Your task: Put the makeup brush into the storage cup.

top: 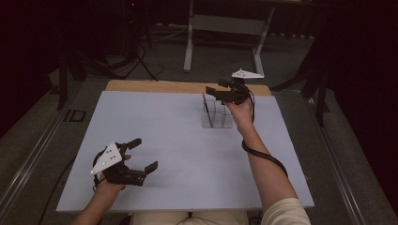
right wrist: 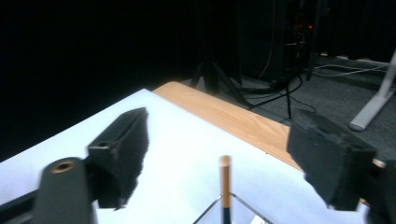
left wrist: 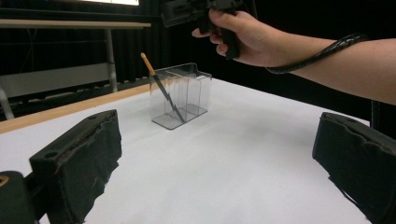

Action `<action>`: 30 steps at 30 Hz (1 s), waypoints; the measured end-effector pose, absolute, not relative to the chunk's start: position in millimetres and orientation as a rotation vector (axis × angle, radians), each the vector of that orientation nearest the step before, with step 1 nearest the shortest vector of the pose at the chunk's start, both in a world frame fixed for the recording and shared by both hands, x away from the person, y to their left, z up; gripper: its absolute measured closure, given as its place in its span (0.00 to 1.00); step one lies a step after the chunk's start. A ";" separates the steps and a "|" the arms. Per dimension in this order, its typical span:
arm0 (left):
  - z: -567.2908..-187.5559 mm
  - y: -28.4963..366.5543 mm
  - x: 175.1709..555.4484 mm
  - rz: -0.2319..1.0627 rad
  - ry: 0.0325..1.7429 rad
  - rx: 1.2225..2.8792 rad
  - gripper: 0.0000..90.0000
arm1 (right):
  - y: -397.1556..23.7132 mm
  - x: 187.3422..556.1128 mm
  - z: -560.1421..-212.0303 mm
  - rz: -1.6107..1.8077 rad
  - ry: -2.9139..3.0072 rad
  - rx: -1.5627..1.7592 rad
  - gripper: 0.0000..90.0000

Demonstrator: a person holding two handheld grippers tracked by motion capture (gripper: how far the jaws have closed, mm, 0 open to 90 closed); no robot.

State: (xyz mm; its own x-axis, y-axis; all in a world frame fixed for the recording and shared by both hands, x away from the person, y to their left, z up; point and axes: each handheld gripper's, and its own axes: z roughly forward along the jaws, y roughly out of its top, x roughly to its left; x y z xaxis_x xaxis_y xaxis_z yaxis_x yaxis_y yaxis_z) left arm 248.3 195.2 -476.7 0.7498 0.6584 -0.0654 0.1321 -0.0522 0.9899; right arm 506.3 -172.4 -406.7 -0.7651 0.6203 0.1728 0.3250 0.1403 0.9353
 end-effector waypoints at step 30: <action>-476.3 191.6 250.6 0.476 0.648 1.604 0.03 | -227.6 443.5 -387.9 1.685 2.087 0.943 0.16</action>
State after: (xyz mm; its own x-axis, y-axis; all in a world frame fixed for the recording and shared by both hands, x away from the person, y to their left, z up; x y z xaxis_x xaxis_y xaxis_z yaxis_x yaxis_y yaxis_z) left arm 250.6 191.6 -476.3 0.7548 0.6529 -0.0623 0.1355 -0.0622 0.9888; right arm 443.5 -227.6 -387.9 -0.7407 0.6504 0.1686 0.3018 0.0979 0.9483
